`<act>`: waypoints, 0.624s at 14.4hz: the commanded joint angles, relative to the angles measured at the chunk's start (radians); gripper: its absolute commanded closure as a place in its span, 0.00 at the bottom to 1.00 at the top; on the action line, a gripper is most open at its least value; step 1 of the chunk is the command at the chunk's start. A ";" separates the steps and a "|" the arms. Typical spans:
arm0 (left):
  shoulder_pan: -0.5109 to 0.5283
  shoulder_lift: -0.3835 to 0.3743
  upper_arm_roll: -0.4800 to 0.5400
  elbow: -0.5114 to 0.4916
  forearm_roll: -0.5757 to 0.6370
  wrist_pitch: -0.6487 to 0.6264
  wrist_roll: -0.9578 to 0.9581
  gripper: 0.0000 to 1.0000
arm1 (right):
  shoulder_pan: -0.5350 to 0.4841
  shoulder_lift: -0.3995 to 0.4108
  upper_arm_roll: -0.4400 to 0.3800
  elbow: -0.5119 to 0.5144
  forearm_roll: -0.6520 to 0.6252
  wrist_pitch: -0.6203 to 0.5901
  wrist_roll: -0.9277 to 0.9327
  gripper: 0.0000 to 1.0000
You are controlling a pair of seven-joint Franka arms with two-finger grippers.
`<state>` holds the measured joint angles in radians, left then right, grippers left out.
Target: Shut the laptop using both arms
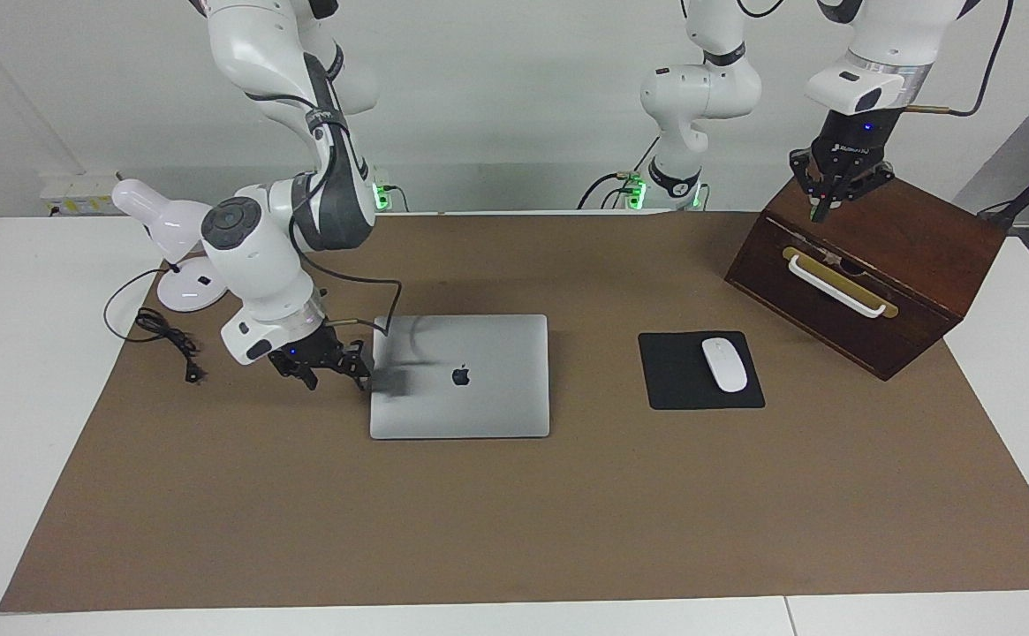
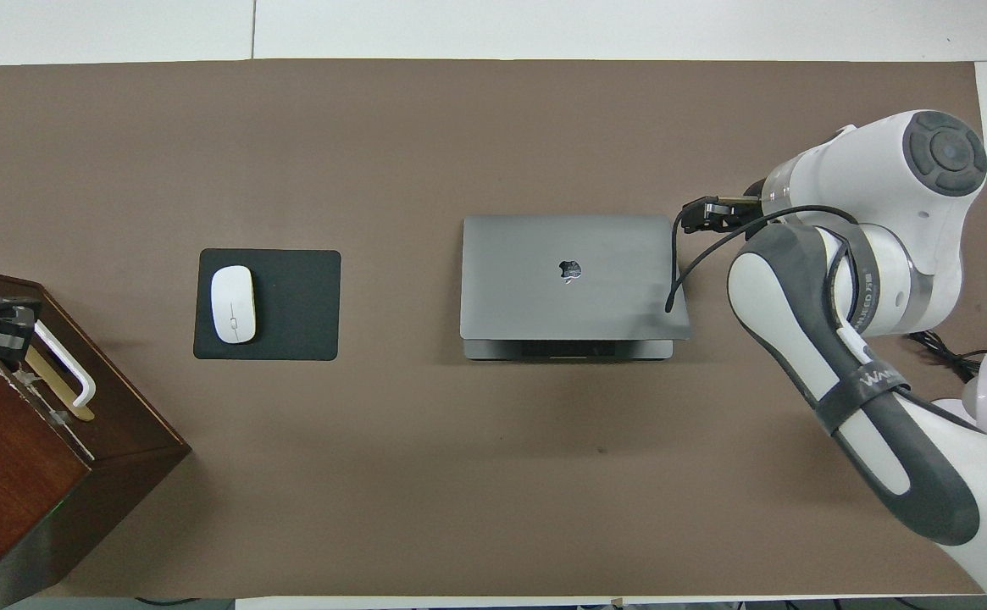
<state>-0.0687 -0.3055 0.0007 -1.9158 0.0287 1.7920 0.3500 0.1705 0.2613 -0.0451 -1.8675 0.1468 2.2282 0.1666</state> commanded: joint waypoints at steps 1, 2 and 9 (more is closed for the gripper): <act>0.015 -0.009 -0.005 0.004 0.022 -0.014 -0.002 1.00 | -0.014 -0.024 0.010 -0.032 0.000 0.027 -0.036 0.12; 0.015 -0.009 -0.005 0.004 0.023 -0.013 -0.002 1.00 | -0.014 -0.024 0.010 -0.032 0.000 0.027 -0.036 0.12; 0.020 -0.015 -0.005 0.004 0.022 -0.009 -0.028 0.83 | -0.014 -0.025 0.008 -0.025 0.000 0.025 -0.035 0.12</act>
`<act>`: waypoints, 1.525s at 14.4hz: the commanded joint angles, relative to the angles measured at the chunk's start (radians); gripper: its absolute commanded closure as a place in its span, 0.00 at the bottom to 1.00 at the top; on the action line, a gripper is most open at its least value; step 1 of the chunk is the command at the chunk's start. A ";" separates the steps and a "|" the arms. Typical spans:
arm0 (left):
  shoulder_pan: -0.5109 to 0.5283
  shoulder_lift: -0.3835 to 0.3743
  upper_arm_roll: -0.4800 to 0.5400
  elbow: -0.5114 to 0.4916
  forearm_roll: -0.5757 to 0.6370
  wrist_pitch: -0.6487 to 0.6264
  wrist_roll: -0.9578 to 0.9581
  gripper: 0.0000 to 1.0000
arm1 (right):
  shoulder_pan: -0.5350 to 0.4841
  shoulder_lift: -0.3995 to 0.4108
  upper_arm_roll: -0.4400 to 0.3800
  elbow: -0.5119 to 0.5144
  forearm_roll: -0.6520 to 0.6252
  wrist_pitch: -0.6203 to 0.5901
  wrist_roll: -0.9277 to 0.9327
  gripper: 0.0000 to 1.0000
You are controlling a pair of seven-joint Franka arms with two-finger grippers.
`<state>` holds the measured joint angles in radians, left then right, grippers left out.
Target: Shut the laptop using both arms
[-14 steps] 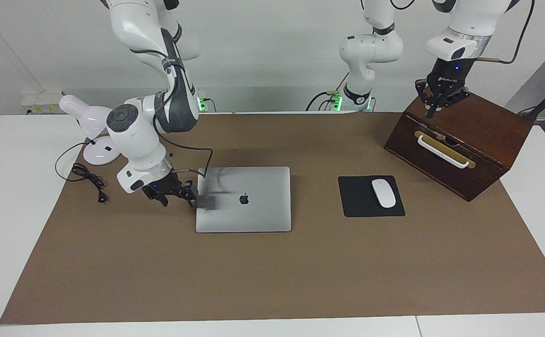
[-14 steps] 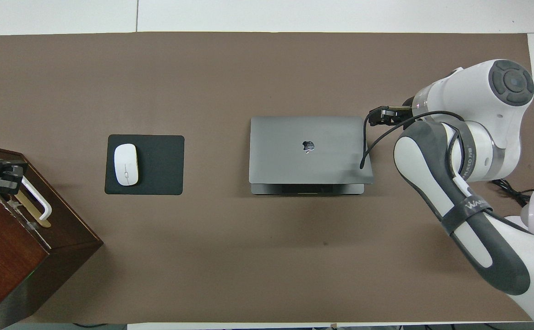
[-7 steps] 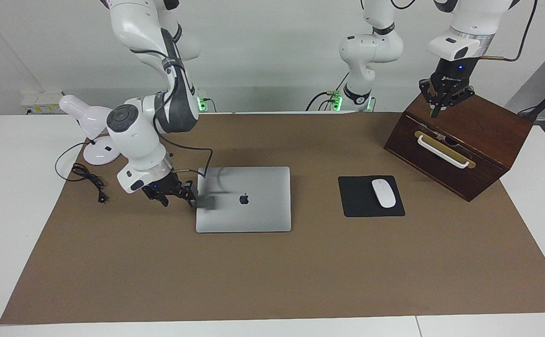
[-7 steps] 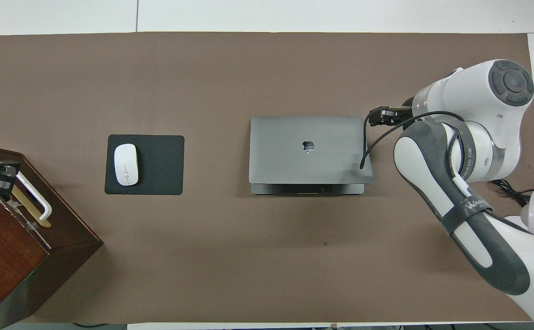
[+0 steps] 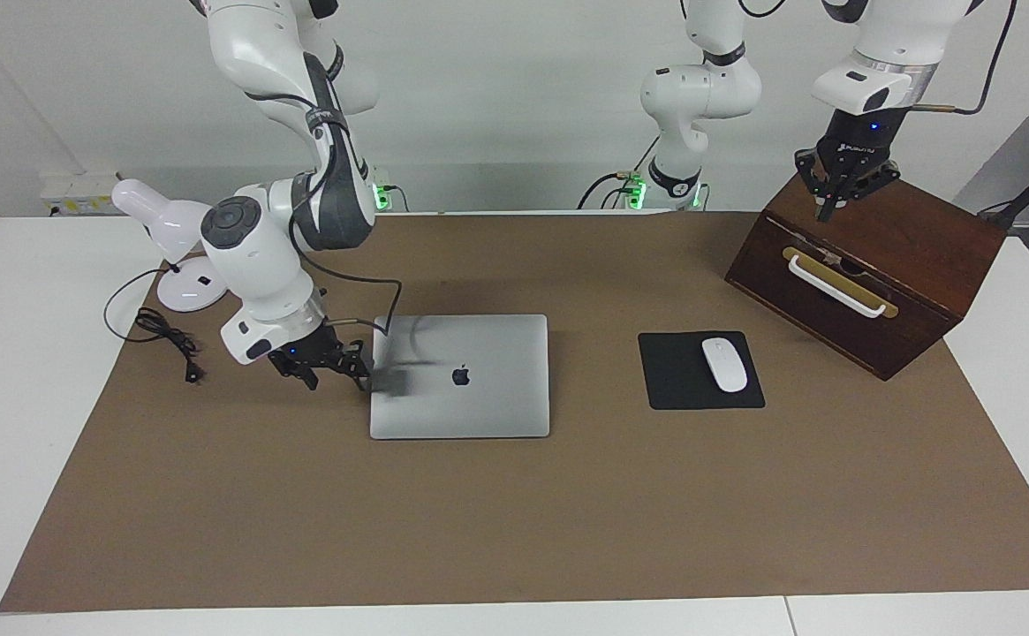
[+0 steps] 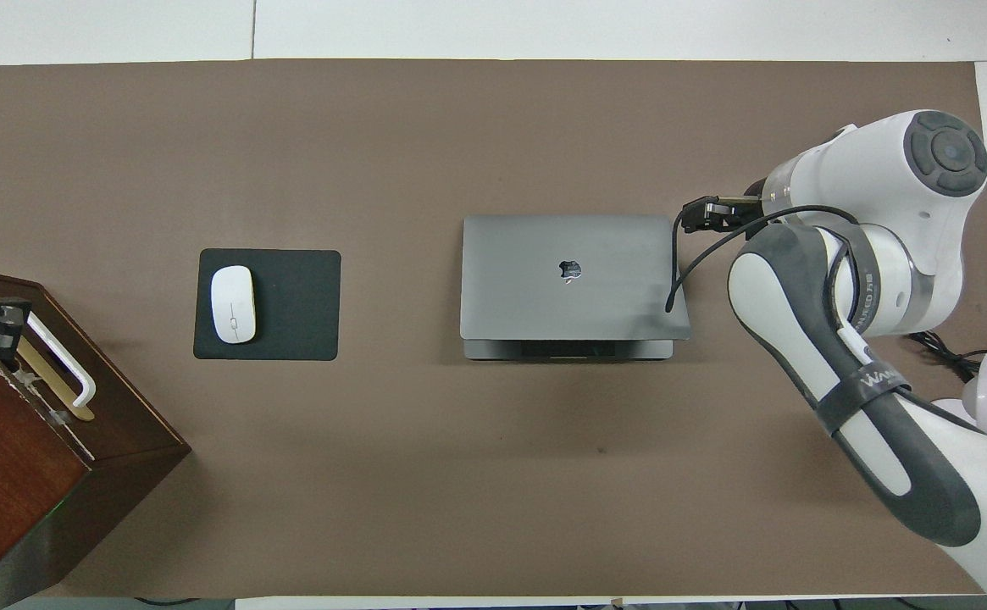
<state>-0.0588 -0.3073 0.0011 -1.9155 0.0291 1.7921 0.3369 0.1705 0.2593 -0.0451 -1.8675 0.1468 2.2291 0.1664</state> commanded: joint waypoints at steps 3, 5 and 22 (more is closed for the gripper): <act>0.011 -0.018 -0.006 0.000 0.022 -0.007 -0.051 0.00 | -0.020 -0.023 0.008 -0.018 0.000 0.026 -0.036 0.12; 0.010 -0.018 -0.007 0.000 0.022 -0.007 -0.061 0.00 | -0.020 -0.023 0.008 -0.018 0.000 0.026 -0.036 0.12; 0.001 -0.019 -0.015 -0.002 0.022 -0.007 -0.099 0.00 | -0.039 -0.002 0.008 0.079 -0.007 -0.029 -0.042 0.12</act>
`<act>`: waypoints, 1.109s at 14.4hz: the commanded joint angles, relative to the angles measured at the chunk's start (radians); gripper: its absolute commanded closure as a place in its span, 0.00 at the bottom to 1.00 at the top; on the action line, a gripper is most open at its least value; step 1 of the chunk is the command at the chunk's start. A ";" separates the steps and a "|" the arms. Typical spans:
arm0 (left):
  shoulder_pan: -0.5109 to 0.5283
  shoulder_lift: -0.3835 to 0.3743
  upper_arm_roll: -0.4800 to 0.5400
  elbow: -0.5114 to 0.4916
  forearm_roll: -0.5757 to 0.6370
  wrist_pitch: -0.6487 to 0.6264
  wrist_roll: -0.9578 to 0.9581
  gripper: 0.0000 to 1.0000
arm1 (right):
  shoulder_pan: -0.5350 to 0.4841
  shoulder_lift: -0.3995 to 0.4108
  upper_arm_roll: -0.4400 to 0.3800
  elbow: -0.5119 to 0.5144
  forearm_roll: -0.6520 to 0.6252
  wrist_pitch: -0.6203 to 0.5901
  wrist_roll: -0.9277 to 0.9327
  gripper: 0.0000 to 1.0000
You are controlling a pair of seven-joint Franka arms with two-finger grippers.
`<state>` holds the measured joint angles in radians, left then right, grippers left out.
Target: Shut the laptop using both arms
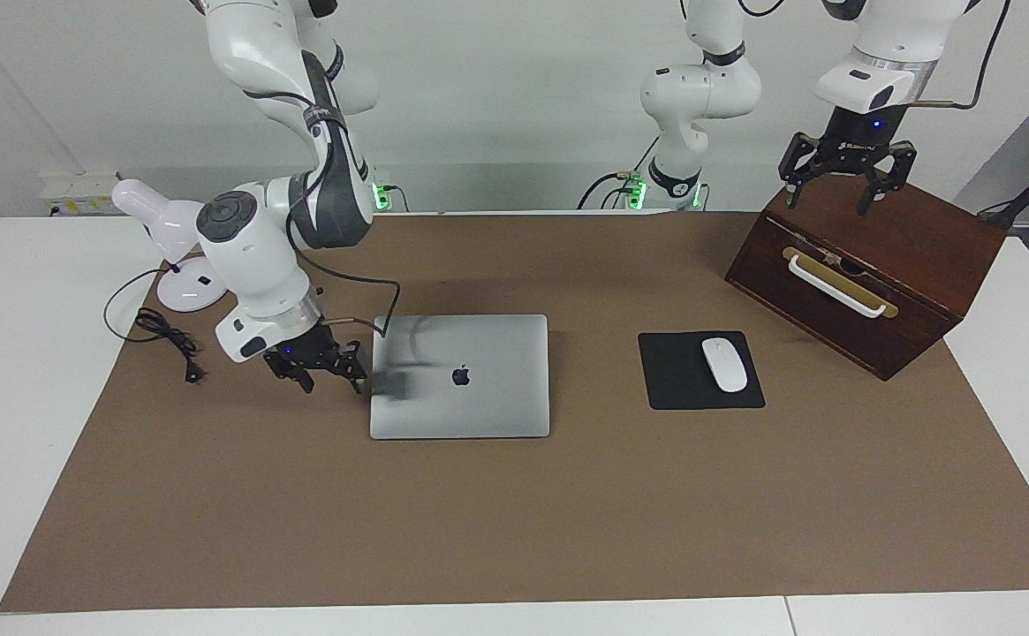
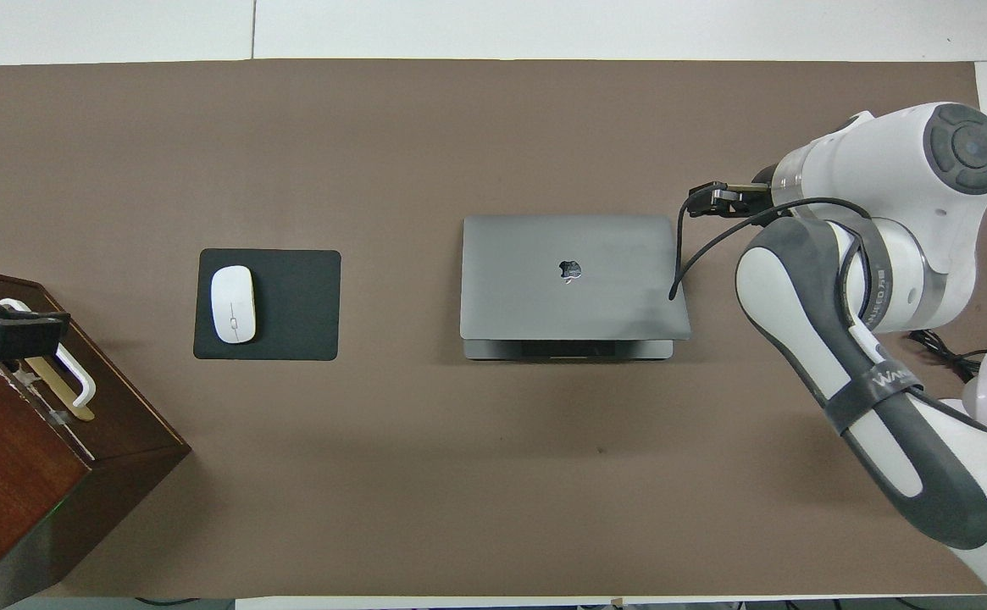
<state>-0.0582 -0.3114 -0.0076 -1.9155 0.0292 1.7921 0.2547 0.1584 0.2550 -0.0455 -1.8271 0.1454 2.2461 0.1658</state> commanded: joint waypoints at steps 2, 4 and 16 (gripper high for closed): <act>-0.002 -0.015 -0.008 -0.002 0.021 -0.007 -0.017 0.00 | -0.046 0.003 0.009 0.084 -0.024 -0.110 -0.043 0.12; -0.002 -0.015 -0.006 -0.002 0.021 -0.007 -0.017 0.00 | -0.063 0.003 0.009 0.127 -0.030 -0.169 -0.063 0.12; -0.002 -0.015 -0.008 -0.004 0.021 -0.007 -0.017 0.00 | -0.149 -0.085 0.007 0.305 -0.151 -0.470 -0.158 0.10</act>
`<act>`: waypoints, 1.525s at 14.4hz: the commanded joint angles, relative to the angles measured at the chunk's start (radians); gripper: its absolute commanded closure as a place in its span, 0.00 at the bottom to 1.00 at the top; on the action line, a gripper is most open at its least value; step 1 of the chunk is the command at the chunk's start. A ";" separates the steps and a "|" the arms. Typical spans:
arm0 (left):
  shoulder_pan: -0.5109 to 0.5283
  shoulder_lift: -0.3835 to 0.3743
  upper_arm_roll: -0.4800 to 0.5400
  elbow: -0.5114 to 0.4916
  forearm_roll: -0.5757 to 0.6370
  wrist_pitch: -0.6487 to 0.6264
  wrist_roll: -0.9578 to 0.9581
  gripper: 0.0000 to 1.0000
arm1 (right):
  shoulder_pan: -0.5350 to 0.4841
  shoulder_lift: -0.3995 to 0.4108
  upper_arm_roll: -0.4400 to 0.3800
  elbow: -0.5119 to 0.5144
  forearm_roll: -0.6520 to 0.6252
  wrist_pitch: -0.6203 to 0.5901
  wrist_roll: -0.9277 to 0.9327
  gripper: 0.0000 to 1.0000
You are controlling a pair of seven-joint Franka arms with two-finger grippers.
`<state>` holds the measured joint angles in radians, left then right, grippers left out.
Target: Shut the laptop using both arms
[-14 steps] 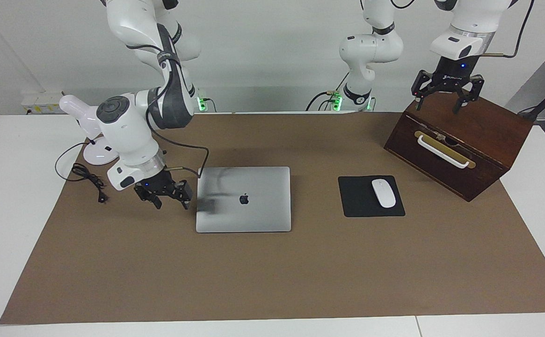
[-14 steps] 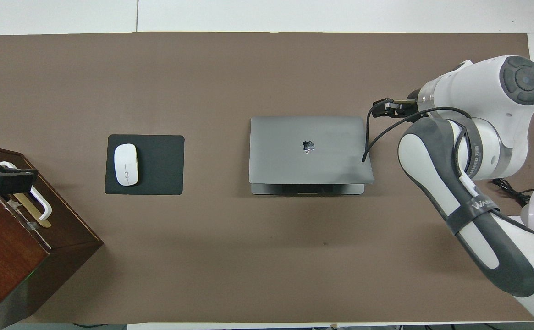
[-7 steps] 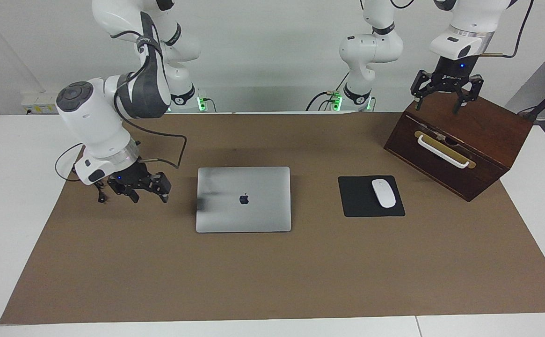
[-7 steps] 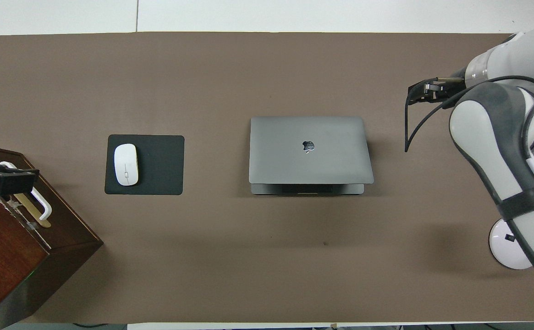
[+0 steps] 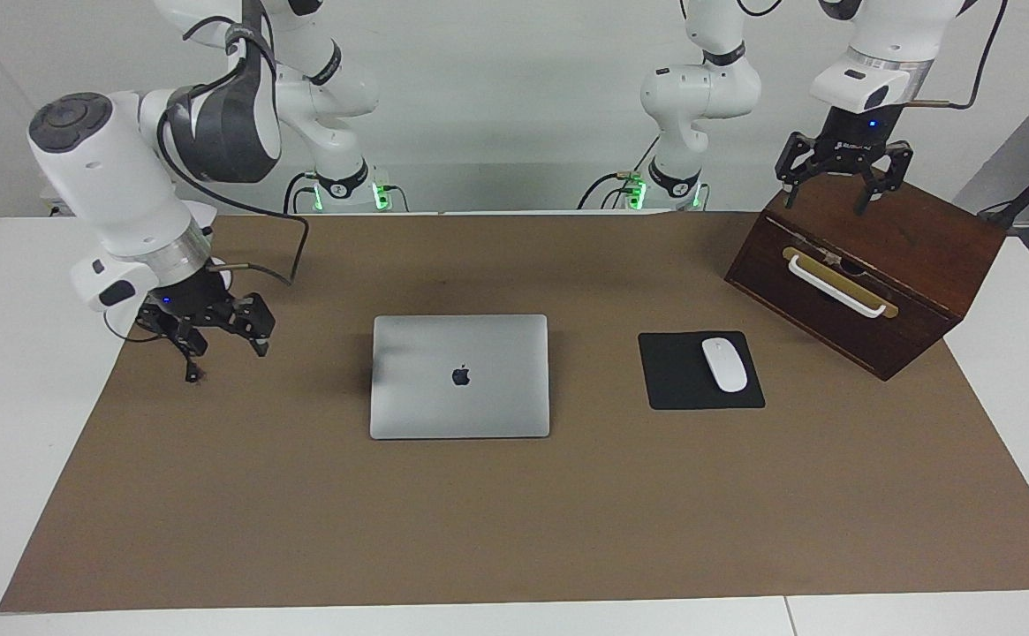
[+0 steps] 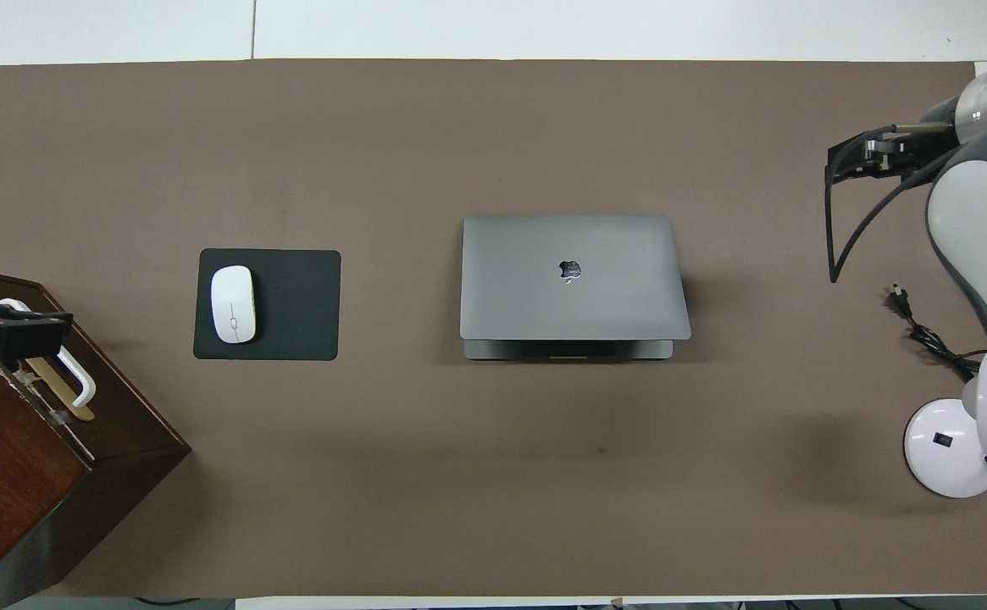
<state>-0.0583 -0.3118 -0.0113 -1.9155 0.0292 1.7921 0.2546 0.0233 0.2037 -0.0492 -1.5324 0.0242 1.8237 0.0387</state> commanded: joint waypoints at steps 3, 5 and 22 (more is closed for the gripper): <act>-0.002 -0.015 -0.004 -0.004 0.021 -0.007 -0.017 0.00 | -0.028 -0.079 0.011 -0.008 -0.032 -0.070 -0.048 0.10; -0.002 -0.015 -0.003 -0.004 0.021 -0.007 -0.017 0.00 | -0.039 -0.124 0.012 -0.063 -0.030 -0.073 -0.056 0.10; -0.002 -0.013 -0.002 -0.004 0.021 -0.005 -0.017 0.00 | -0.054 -0.273 0.012 -0.222 -0.009 -0.041 0.004 0.10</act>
<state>-0.0583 -0.3119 -0.0114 -1.9155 0.0292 1.7921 0.2545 -0.0106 -0.0452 -0.0493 -1.7215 0.0080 1.7549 0.0165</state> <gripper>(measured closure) 0.000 0.097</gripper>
